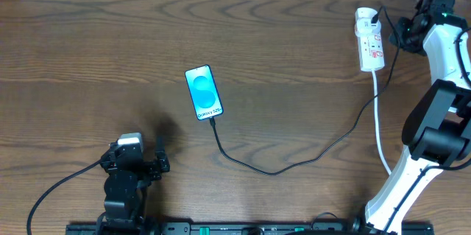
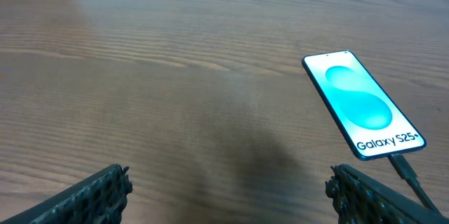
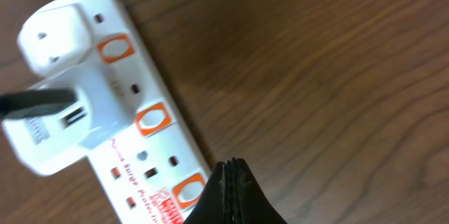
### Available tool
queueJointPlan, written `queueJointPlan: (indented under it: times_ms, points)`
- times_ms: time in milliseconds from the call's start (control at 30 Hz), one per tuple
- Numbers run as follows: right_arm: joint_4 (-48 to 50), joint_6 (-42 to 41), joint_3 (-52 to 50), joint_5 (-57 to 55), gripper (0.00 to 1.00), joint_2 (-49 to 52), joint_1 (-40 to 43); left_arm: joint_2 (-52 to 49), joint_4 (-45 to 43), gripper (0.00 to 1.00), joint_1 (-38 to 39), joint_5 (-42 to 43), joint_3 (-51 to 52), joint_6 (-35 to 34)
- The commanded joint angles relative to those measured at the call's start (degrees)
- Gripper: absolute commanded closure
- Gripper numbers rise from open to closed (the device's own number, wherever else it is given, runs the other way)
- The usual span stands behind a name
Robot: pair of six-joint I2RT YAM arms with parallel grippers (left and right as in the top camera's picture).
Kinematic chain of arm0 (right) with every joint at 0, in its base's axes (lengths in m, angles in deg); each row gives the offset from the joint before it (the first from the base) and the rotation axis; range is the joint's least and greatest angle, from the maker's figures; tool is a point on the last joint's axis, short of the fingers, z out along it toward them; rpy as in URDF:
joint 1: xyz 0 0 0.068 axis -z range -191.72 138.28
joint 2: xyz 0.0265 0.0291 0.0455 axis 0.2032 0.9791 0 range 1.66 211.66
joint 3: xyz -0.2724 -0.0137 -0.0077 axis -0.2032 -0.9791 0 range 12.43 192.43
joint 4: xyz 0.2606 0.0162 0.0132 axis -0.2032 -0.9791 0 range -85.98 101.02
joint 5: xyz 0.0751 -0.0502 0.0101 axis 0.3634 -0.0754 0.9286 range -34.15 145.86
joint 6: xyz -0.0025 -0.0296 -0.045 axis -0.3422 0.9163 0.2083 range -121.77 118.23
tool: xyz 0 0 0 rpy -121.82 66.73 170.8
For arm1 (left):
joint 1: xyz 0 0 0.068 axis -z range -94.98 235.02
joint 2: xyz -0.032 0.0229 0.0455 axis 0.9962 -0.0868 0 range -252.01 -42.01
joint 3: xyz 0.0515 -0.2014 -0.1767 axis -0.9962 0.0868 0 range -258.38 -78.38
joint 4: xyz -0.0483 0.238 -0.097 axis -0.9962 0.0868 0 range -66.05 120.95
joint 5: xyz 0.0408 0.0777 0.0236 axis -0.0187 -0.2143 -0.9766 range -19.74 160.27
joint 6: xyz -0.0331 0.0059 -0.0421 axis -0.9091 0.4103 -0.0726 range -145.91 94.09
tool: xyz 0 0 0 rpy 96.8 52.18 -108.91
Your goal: Plug charger to phone and switch on socket
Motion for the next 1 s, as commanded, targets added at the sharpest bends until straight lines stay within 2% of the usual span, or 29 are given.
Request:
queueJointPlan:
  times_ms: [0,400,967]
  points:
    - [0.9,-4.3,0.1,-1.9,0.99,0.4,1.2,0.5,-0.1,0.07,0.3,-0.7,1.1,0.0]
    - [5.9,-4.2,0.1,18.3,0.99,6.2,1.3,0.5,-0.1,0.07,0.3,-0.7,1.1,0.0]
    - [9.3,-4.2,0.1,20.2,0.99,6.3,1.3,0.5,-0.1,0.07,0.3,-0.7,1.1,0.0]
